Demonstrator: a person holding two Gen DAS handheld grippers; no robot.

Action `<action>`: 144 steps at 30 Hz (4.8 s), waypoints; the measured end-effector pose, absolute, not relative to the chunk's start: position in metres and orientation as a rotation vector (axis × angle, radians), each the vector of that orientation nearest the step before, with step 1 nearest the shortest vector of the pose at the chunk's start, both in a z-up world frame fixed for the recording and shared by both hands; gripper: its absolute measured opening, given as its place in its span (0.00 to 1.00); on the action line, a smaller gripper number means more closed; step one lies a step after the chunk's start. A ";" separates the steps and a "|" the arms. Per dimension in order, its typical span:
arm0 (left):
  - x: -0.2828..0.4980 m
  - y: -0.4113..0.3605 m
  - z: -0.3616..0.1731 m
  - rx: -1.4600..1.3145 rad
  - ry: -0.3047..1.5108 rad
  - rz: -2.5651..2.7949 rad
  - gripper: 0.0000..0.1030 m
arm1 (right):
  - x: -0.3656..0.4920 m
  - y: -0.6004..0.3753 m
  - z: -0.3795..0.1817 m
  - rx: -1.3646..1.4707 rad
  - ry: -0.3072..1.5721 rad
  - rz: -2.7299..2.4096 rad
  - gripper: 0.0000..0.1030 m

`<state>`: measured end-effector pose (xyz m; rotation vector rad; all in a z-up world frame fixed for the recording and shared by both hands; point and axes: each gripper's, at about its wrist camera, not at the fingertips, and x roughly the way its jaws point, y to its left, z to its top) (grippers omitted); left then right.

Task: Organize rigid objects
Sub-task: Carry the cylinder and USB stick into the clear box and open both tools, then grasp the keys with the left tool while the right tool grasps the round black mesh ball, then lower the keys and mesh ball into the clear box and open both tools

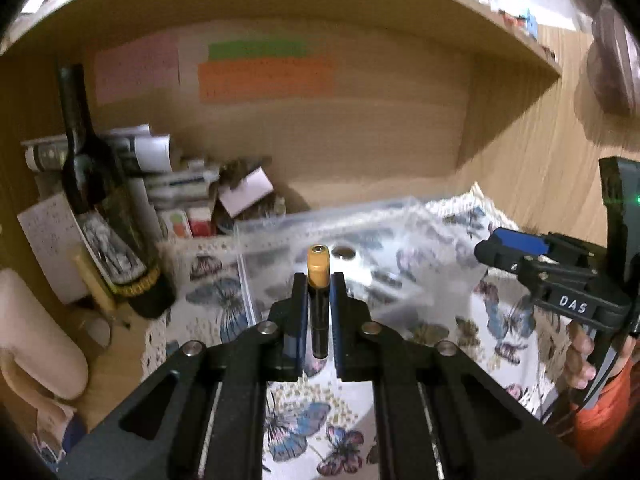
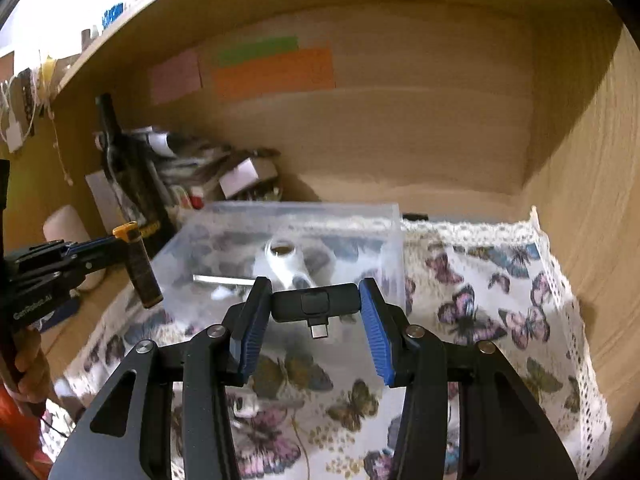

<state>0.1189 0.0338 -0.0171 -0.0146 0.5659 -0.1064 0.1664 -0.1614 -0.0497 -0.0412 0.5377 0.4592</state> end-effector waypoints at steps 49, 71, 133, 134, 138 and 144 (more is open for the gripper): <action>0.135 0.012 -0.085 0.029 0.778 -0.177 0.89 | 0.171 -0.159 -0.081 -0.068 0.641 0.447 0.73; 0.144 -0.058 -0.139 0.183 0.974 -0.390 0.63 | 0.133 -0.192 -0.120 -0.056 0.728 0.412 0.73; 0.100 0.033 -0.009 -0.055 0.545 -0.178 0.10 | 0.133 -0.160 -0.030 -0.036 0.430 0.464 0.29; 0.101 0.033 -0.007 -0.055 0.536 -0.178 0.10 | 0.136 -0.160 -0.027 -0.037 0.423 0.465 0.29; 0.119 0.036 -0.004 -0.063 0.525 -0.166 0.10 | 0.154 -0.155 -0.021 -0.035 0.416 0.465 0.29; 0.169 0.046 -0.027 -0.113 0.625 -0.180 0.10 | 0.190 -0.147 -0.038 -0.043 0.490 0.458 0.29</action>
